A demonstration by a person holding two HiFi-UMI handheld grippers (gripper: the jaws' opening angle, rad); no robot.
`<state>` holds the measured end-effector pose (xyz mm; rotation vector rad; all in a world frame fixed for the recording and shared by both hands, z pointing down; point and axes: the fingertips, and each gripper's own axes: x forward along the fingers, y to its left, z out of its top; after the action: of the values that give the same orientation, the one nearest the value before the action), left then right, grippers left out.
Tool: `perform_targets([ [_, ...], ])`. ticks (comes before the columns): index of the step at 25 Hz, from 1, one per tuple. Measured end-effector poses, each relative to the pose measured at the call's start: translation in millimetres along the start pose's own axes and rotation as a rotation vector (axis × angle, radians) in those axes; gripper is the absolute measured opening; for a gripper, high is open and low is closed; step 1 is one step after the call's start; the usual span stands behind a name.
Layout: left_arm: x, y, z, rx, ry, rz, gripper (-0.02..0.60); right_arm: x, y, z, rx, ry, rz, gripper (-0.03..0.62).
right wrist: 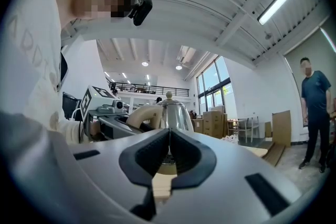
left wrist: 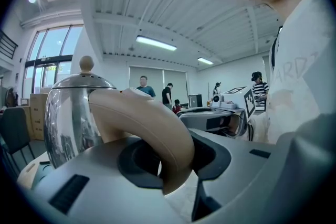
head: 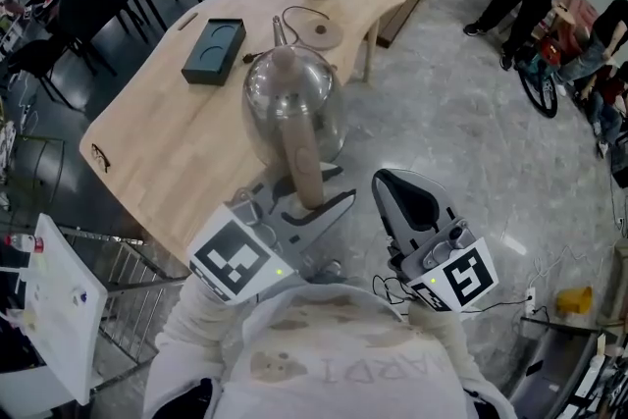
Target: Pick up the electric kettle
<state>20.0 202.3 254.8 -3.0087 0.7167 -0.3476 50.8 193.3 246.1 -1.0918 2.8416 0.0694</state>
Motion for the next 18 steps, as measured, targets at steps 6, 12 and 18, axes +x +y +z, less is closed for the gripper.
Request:
perform_targets([
  [6, -22.7, -6.0, -2.5, 0.022, -0.002, 0.001, 0.118, 7.6, 23.6, 3.4, -0.046, 0.013, 0.006, 0.018],
  [12, -31.2, -8.7, -2.0, 0.024, -0.011, -0.005, 0.118, 8.7, 32.1, 2.7, -0.055, 0.024, 0.002, 0.018],
  [18, -33.5, -9.5, 1.5, 0.015, -0.02, -0.006, 0.118, 7.0, 36.9, 5.5, -0.061, 0.027, 0.009, 0.018],
])
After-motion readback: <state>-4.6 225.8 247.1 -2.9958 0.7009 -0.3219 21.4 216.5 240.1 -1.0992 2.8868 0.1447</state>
